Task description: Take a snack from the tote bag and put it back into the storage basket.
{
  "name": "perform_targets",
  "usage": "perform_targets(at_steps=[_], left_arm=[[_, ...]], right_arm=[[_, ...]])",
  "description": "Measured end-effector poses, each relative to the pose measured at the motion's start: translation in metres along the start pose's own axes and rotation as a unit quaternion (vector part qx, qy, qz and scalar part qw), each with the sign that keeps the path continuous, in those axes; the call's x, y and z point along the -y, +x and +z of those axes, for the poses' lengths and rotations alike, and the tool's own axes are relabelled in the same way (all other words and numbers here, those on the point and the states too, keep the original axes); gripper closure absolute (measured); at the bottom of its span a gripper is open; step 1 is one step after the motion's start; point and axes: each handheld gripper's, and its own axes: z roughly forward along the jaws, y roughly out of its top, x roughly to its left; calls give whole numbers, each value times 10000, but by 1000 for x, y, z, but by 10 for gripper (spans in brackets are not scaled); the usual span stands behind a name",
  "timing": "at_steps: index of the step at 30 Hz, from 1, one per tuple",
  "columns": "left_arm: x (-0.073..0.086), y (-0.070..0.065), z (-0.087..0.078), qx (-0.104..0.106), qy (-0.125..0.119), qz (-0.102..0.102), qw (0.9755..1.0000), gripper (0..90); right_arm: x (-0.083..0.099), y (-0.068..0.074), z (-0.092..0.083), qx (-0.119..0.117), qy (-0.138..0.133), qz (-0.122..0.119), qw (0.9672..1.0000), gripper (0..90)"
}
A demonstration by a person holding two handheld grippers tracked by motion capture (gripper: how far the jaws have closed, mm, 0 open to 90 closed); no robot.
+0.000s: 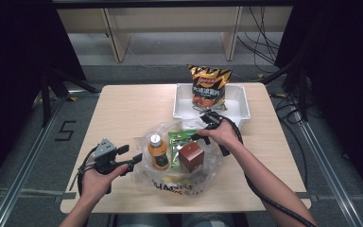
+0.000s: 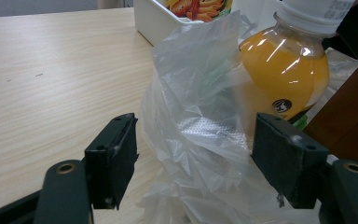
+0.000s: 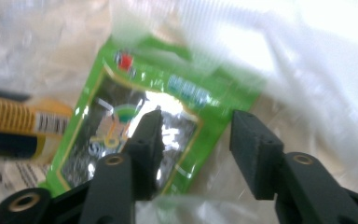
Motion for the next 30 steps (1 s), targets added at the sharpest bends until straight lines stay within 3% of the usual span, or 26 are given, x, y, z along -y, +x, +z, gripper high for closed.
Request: perform_targets(at_steps=[2, 5, 6, 7, 12, 13, 15, 17, 19, 21, 22, 25, 30], left_arm=[[0, 0, 0, 22, 8, 16, 10000, 304], [0, -1, 0, -7, 12, -34, 10000, 304], [0, -1, 1, 17, -11, -35, 10000, 304], [0, -1, 1, 15, -8, -35, 10000, 304], [0, 0, 0, -9, 9, -1, 10000, 304], [0, 0, 0, -6, 9, 0, 10000, 304], [0, 0, 0, -4, 8, -1, 10000, 304], [0, 0, 0, -4, 9, 1, 10000, 304], [0, 0, 0, -6, 9, 0, 10000, 304], [0, 0, 0, -4, 15, 14, 10000, 304], [0, 0, 1, 10, 18, 18, 10000, 304], [0, 1, 1, 6, 31, 25, 10000, 304], [0, 1, 1, -3, 41, 19, 10000, 304]], right_arm=[[-4, -1, 0, 4, -90, 165, 9998, 508], [-9, -6, 3, 135, -45, 157, 9998, 510], [-11, -5, 4, 104, -32, 273, 9996, 511], [-12, -6, 6, 123, -36, 218, 9997, 509], [-14, -7, 15, 91, 64, 448, 9989, 445], [-13, -9, 18, 203, 83, 297, 9993, 432], [-13, -7, 21, 143, 134, 439, 9988, 403], [-12, -7, 25, 281, 143, 407, 9987, 389], [-12, -3, 27, 247, 107, 446, 9986, 376], [-13, -4, 27, 259, 212, 314, 9989, 366], [-13, -2, 28, 259, 262, 360, 9987, 364], [-12, 1, 30, 340, 159, 276, 9989, 374], [-12, 5, 35, 260, 344, 243, 9988, 367]])
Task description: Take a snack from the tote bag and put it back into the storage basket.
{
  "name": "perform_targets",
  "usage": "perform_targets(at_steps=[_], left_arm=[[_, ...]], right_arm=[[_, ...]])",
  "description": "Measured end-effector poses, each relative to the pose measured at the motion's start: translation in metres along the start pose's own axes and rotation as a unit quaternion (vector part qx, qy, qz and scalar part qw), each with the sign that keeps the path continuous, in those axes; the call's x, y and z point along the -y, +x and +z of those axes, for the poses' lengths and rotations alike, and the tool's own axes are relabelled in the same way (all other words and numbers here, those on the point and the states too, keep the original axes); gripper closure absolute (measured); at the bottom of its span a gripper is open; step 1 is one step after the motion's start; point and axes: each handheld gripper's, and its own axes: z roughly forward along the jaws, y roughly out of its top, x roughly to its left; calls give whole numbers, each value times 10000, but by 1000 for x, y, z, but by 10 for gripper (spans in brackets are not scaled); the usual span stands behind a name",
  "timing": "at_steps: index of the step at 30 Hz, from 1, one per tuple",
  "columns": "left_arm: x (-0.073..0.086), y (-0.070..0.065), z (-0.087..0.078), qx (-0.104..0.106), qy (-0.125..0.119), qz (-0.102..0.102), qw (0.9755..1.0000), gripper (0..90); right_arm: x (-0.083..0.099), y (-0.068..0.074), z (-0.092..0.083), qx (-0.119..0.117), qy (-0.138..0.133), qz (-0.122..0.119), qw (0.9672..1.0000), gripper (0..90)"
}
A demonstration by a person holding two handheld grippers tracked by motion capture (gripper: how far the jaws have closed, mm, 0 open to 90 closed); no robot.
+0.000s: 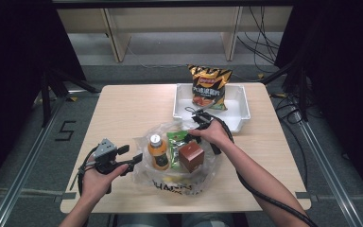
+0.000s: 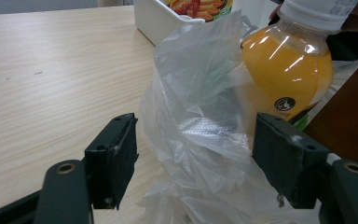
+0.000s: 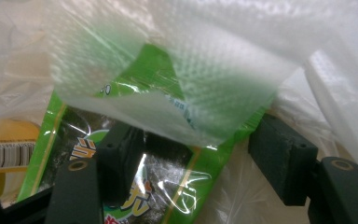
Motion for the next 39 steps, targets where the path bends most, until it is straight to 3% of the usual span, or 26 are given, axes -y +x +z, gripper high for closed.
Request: perform_targets(at_steps=[3, 5, 8, 10, 11, 13, 16, 17, 18, 19, 20, 21, 22, 24, 27, 30, 32, 33, 35, 36, 38, 39], left_arm=[[0, 1, 0, 10, -13, -9, 10000, 304], [0, 1, 1, 16, -6, -13, 10000, 304], [0, 0, 1, 28, 6, 10, 10000, 304], [0, 0, 1, 24, 3, 5, 10000, 304], [0, 0, 1, 12, 5, -5, 10000, 304], [0, 0, 1, 17, 5, -6, 10000, 304], [0, 0, 1, 18, 8, -8, 10000, 303], [0, 1, 1, 19, 8, -3, 10000, 303], [0, 1, 1, 19, 4, -9, 10000, 303], [0, 1, 0, 12, -3, -6, 10000, 303], [0, 1, 0, 8, -5, -7, 10000, 301], [0, 1, 0, 6, -14, -10, 10000, 301], [0, 1, 0, 0, -18, -32, 10000, 301], [0, 1, 0, -18, -12, -52, 10000, 301], [0, 0, 0, 12, -26, -20, 10000, 301], [0, 0, 0, -6, -27, -13, 10000, 301], [-1, 0, 0, -10, -29, -17, 10000, 301], [-1, 0, 0, -12, -27, -5, 10000, 301], [-1, -1, 0, 7, -13, -14, 10000, 301], [0, -1, 1, 3, -20, -51, 10000, 301], [-1, -2, 0, -12, -28, -61, 10000, 301], [-1, -1, 0, 11, -38, -63, 10000, 301]], right_arm=[[1, -2, 3, -16, 73, -134, 9999, 409], [2, -1, 4, -59, 114, 7, 9999, 466], [2, -4, 5, -108, 218, -95, 9997, 571], [1, -3, 3, -137, 297, 90, 9994, 659], [1, -6, 2, -121, 293, -58, 9995, 686], [1, -6, 2, -184, 259, 71, 9995, 737], [2, -8, -1, -243, 272, -30, 9993, 796], [1, -8, -2, -316, 307, -23, 9990, 815], [2, -9, -1, -339, 208, -165, 9991, 838], [2, -8, -4, -533, 229, -65, 9983, 856], [1, -5, -8, -456, 222, -138, 9986, 869], [1, -3, -10, -565, 202, -96, 9982, 876], [1, -2, -13, -476, 136, -267, 9984, 882], [0, 8, -21, -611, -4, -54, 9981, 892], [1, 12, -34, -582, -261, -315, 9975, 897], [4, 16, -49, -592, -465, -576, 9955, 900], [6, 22, -58, -744, -593, -579, 9938, 900], [7, 22, -61, -707, -673, -742, 9925, 900], [10, 28, -67, -713, -644, -690, 9930, 900], [10, 27, -68, -593, -725, -844, 9920, 900], [11, 28, -70, -647, -815, -989, 9896, 900], [12, 29, -71, -670, -771, -929, 9904, 900]])
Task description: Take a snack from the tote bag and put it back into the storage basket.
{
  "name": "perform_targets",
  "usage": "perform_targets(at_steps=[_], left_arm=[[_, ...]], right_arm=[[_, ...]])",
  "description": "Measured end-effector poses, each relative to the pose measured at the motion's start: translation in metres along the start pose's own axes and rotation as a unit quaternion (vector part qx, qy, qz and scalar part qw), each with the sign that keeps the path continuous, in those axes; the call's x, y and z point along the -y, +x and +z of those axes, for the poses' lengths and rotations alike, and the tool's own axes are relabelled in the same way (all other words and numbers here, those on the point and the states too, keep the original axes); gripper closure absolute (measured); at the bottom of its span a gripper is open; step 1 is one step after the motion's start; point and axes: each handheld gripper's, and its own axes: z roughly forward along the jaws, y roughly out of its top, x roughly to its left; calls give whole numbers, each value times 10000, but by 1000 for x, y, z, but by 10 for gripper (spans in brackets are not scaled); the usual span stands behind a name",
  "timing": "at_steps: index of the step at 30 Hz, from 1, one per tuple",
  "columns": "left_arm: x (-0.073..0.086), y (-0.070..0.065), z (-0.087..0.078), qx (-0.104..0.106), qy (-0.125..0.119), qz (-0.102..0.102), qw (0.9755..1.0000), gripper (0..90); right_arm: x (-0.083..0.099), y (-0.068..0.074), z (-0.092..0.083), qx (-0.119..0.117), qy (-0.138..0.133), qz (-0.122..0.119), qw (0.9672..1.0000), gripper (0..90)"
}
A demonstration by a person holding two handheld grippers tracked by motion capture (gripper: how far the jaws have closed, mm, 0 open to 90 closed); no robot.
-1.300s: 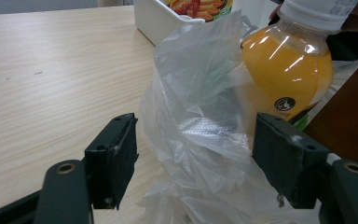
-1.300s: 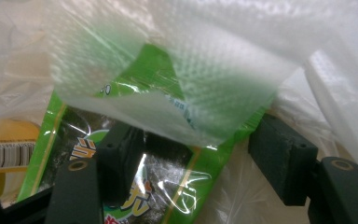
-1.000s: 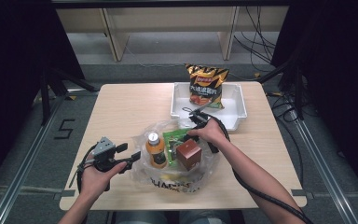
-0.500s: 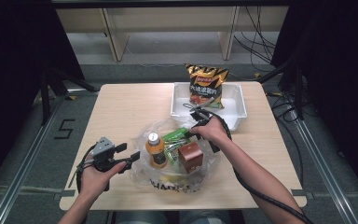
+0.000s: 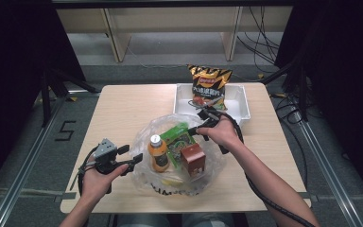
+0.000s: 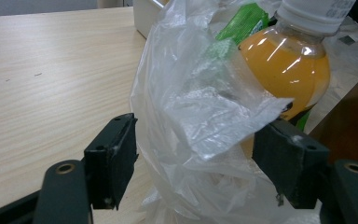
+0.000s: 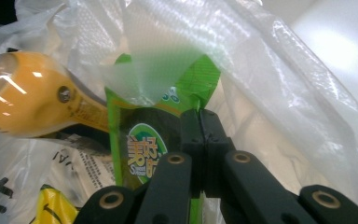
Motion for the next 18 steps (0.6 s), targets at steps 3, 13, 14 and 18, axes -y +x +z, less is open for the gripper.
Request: perform_targets(at_steps=[3, 13, 14, 18], left_arm=[[0, 1, 0, -15, -5, 46, 10000, 301], [-6, 1, -5, -13, -185, 118, 9998, 315], [-8, 0, -5, 5, -249, 50, 9997, 321], [-22, 2, -12, 7, -477, 142, 9988, 365]], right_arm=[[0, 1, -3, -9, -90, -72, 9999, 900], [-2, 8, -14, -36, -211, -317, 9993, 900], [-2, 8, -15, -59, -191, -397, 9990, 900], [-1, 7, -13, 10, -250, -385, 9989, 900]])
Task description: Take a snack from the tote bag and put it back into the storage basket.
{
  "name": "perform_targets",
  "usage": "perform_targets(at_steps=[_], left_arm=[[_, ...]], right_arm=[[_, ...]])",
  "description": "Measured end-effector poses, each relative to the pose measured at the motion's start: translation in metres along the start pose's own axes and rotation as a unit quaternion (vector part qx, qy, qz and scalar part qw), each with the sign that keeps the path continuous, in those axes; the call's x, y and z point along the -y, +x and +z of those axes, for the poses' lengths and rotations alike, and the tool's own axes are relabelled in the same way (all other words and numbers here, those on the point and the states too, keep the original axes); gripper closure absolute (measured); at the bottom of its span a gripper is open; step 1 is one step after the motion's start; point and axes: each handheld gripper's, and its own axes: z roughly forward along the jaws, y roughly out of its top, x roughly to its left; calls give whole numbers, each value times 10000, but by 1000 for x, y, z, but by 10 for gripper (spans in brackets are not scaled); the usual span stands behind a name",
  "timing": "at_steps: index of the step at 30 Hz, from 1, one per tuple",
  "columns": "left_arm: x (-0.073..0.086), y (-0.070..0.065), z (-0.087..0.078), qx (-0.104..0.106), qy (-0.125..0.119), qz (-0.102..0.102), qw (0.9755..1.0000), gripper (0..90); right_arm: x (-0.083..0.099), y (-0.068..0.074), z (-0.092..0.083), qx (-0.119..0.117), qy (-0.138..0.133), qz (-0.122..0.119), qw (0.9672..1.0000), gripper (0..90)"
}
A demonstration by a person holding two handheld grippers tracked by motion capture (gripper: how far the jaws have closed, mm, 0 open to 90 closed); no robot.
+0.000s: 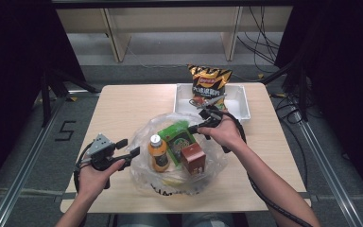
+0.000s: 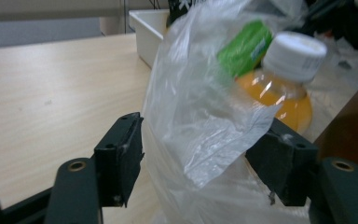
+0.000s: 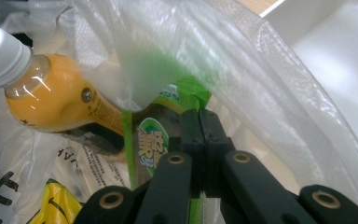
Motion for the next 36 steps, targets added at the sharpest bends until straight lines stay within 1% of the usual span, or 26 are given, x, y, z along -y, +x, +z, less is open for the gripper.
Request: perform_targets(at_steps=[2, 3, 5, 7, 8, 9, 10, 11, 13, 14, 15, 17, 18, 19, 21, 24, 25, 26, 29, 30, 31, 32, 33, 34, 35, 36], left_arm=[[-9, 0, -3, 24, -119, 54, 9999, 385], [-14, -1, -4, 53, -169, 92, 9998, 401], [-26, -3, -3, 147, -265, 240, 9993, 436], [-42, -7, 2, 295, -348, 461, 9979, 470], [-51, -8, 6, 435, -356, 601, 9966, 485], [-60, -10, 12, 544, -269, 745, 9954, 490], [-67, -11, 20, 639, -178, 895, 9938, 490], [-74, -11, 28, 711, -100, 1042, 9920, 495], [-84, -10, 47, 900, 178, 1350, 9866, 496], [-88, -10, 56, 985, 255, 1422, 9846, 493], [-91, -11, 66, 1079, 403, 1516, 9817, 492], [-93, -10, 80, 1212, 655, 1773, 9745, 489], [-93, -9, 86, 1260, 780, 1835, 9718, 500], [-93, -8, 92, 1311, 908, 1951, 9677, 511], [-94, -6, 101, 1321, 1020, 2093, 9635, 565], [-95, -1, 111, 1260, 1179, 1958, 9653, 642], [-96, 0, 113, 1254, 1249, 2024, 9632, 660], [-96, 1, 114, 1224, 1350, 2131, 9599, 683], [-95, -1, 119, 1252, 1341, 2105, 9602, 775], [-95, -1, 120, 1248, 1418, 2119, 9589, 805], [-94, -1, 122, 1230, 1383, 2078, 9605, 839], [-94, 0, 124, 1213, 1465, 2031, 9605, 871], [-94, 0, 127, 1146, 1457, 1781, 9664, 887], [-94, 2, 129, 1134, 1489, 1748, 9667, 892], [-94, 5, 131, 1064, 1605, 1737, 9658, 894], [-94, 7, 135, 975, 1679, 1642, 9671, 895]], right_arm=[[0, 1, 0, -20, 62, 112, 9999, 900], [0, -1, 0, 0, 36, 20, 10000, 900], [-1, -1, 0, 50, 39, -11, 10000, 900], [-2, 1, 0, 26, 41, -39, 10000, 900], [-3, 3, 0, -35, 60, -5, 10000, 900], [-3, 3, 0, 43, 17, -116, 9999, 900], [-4, 5, -1, -22, 48, -72, 10000, 900], [-4, 6, -1, 12, 41, -147, 9999, 900], [-5, 8, -1, 23, 30, -162, 9999, 900], [-5, 9, 0, 37, -16, -190, 9998, 900], [-5, 9, 0, 0, 56, -165, 9998, 900], [-5, 8, 0, 10, 65, -214, 9997, 900], [-5, 8, 2, 35, 43, -182, 9998, 900], [-5, 7, 2, 3, 60, -184, 9998, 900], [-5, 7, 4, -6, 49, -212, 9998, 900], [-5, 7, 3, -102, 79, -257, 9996, 900], [-5, 7, 3, -108, 76, -256, 9996, 900], [-5, 7, 3, -114, 76, -263, 9996, 900], [-6, 7, 4, -87, 61, -292, 9995, 900], [-6, 7, 4, -97, 72, -315, 9994, 900], [-6, 8, 3, -107, 102, -329, 9994, 900], [-6, 8, 2, -39, 79, -434, 9990, 900], [-6, 8, 2, -56, 87, -495, 9987, 900], [-7, 9, 2, -49, 77, -613, 9981, 900], [-7, 10, 2, -124, 66, -654, 9978, 900], [-6, 12, 2, -137, 7, -669, 9977, 900]])
